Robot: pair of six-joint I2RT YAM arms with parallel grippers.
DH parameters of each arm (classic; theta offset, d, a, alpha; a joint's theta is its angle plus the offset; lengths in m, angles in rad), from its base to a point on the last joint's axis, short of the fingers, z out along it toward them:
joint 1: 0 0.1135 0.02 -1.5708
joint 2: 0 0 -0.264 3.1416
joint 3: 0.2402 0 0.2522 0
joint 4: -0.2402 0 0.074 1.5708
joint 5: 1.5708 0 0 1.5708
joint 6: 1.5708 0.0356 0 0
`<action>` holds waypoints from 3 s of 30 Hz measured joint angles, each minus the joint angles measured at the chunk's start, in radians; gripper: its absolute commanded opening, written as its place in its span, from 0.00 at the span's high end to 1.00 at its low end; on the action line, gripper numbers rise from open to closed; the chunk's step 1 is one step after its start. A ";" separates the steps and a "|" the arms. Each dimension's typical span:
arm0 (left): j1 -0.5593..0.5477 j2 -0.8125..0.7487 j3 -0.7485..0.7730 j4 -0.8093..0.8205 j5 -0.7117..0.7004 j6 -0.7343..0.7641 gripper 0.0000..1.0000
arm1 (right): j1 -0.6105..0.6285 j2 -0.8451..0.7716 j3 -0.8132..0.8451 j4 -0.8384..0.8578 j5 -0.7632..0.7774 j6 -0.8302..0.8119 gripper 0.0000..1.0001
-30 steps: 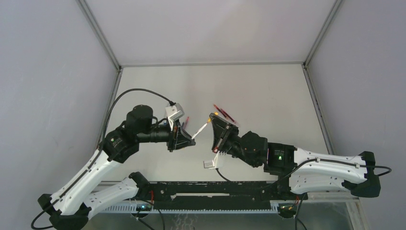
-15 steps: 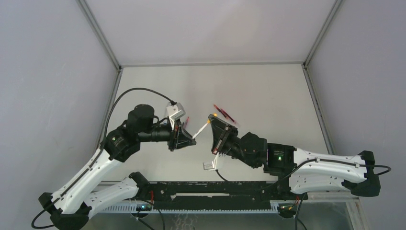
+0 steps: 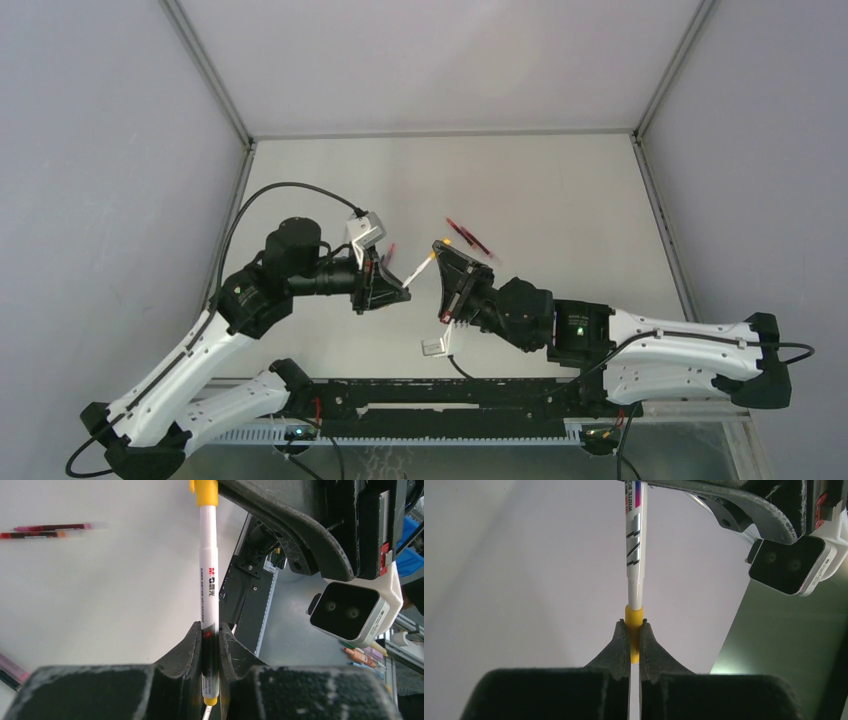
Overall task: Insert the pens into the pen caps
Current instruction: Insert the pen cap onto the pen.
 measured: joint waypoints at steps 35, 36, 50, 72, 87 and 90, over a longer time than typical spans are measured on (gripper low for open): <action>0.000 0.018 -0.016 0.065 0.001 -0.119 1.00 | 0.045 0.074 0.006 0.050 0.088 0.027 1.00; 0.000 0.017 -0.018 0.068 0.002 -0.121 1.00 | 0.047 0.076 0.006 0.050 0.093 0.031 1.00; 0.000 0.010 -0.026 0.046 0.008 -0.146 1.00 | 0.094 0.123 0.018 0.054 0.176 0.094 1.00; -0.003 -0.013 -0.044 -0.071 0.004 -0.165 1.00 | 0.196 0.239 0.018 0.122 0.335 0.195 1.00; -0.023 -0.031 -0.074 -0.081 0.063 -0.172 1.00 | 0.282 0.227 0.018 0.058 0.389 0.251 1.00; -0.027 -0.031 -0.074 -0.087 0.069 -0.171 1.00 | 0.301 0.234 0.018 0.048 0.414 0.274 1.00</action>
